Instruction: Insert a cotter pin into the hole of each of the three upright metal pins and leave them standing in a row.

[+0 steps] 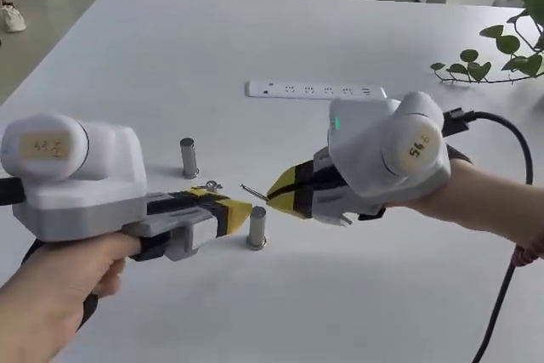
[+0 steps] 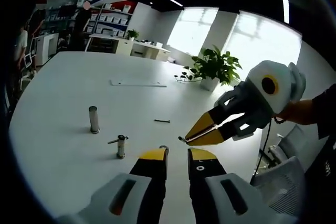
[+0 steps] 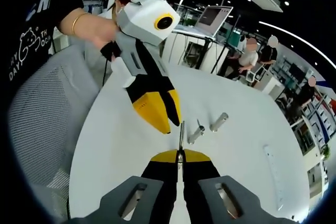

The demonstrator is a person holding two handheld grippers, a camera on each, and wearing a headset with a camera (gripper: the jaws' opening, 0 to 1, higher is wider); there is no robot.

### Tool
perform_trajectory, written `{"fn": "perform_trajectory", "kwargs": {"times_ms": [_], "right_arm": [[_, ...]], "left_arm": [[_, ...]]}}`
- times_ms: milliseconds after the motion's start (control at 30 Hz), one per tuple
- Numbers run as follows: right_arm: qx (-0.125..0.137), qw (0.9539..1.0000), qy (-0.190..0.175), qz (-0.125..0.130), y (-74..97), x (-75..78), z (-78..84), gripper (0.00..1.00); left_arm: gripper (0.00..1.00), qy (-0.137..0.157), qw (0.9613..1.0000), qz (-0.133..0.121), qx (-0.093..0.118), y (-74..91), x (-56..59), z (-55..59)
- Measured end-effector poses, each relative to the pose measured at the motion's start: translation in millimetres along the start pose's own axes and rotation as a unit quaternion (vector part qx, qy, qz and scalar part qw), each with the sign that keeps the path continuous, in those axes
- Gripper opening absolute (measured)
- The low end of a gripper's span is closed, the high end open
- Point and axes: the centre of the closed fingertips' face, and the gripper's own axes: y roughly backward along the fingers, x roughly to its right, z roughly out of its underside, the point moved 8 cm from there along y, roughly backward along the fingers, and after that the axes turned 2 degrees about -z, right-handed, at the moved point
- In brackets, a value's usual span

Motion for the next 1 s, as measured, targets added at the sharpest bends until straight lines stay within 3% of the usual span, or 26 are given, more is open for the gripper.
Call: {"fn": "perform_trajectory", "kwargs": {"times_ms": [267, 667, 800, 1000], "right_arm": [[-0.005, 0.9996, 0.025, -0.014, 0.1, -9.2, -2.7, 0.00], [-0.006, 0.9984, 0.055, -0.015, 1.7, -14.2, -6.2, 0.00], [-0.008, 0.9982, 0.058, -0.014, 1.8, -15.3, -6.6, 0.00], [-0.008, 0.9986, 0.050, -0.013, 2.3, -17.0, -7.0, 0.00]], "left_arm": [[0.07, 0.021, 0.9996, 0.021, 0.000, -0.1, 4.6, -1.0], [0.01, 0.050, 0.9976, 0.047, -0.006, 1.4, 9.4, -0.1], [0.01, 0.044, 0.9976, 0.053, -0.006, 1.6, 10.3, 0.5], [0.00, -0.003, 0.9985, 0.054, -0.005, 3.2, 14.3, 0.2]]}}
